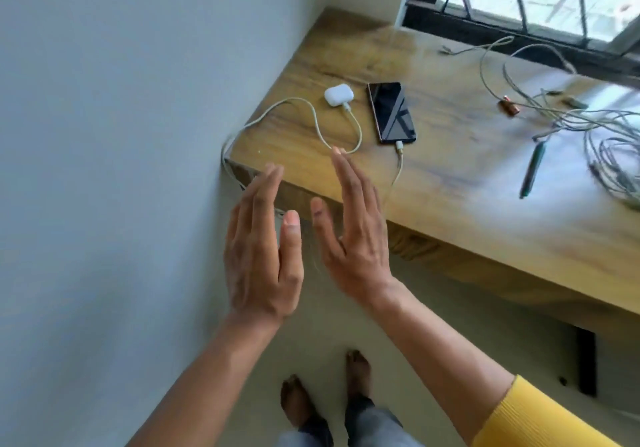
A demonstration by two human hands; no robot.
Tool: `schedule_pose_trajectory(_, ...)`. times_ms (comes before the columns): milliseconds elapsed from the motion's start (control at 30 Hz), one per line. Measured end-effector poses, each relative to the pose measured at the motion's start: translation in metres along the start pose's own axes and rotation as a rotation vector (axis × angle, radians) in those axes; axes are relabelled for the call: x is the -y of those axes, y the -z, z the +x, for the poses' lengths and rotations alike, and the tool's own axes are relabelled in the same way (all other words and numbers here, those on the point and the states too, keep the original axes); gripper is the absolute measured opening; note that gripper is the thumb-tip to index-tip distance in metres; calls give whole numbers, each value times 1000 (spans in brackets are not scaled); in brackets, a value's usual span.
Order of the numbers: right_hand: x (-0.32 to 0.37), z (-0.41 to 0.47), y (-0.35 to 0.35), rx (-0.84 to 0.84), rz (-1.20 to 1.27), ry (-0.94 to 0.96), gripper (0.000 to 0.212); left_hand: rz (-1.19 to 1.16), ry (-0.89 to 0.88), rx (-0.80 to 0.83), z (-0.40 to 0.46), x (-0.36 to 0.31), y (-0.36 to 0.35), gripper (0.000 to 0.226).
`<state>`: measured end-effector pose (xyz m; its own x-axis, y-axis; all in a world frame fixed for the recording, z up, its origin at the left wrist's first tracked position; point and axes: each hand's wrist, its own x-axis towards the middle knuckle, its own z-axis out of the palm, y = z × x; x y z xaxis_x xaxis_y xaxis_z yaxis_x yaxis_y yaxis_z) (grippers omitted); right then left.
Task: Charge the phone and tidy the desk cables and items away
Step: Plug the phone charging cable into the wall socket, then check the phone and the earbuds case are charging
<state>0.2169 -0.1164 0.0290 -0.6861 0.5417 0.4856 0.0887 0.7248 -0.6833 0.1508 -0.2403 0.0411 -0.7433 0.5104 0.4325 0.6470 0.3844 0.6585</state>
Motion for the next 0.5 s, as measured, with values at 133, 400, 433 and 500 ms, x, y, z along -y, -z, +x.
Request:
schedule_pose_trajectory(133,18,28,32,-99,-61,17,58,-80,-6,7,20,-27,7,51)
schedule_pose_trajectory(400,0,66,72,-228,-187,-43,56,-195,-43,165,77,-53,-18,53)
schedule_pose_trajectory(433,-8,69,76,-222,-194,-74,55,-193,-23,198,83,-56,-24,53)
schedule_pose_trajectory(500,-23,78,83,-193,-192,-157,51,-145,0,291,96,-58,-36,55)
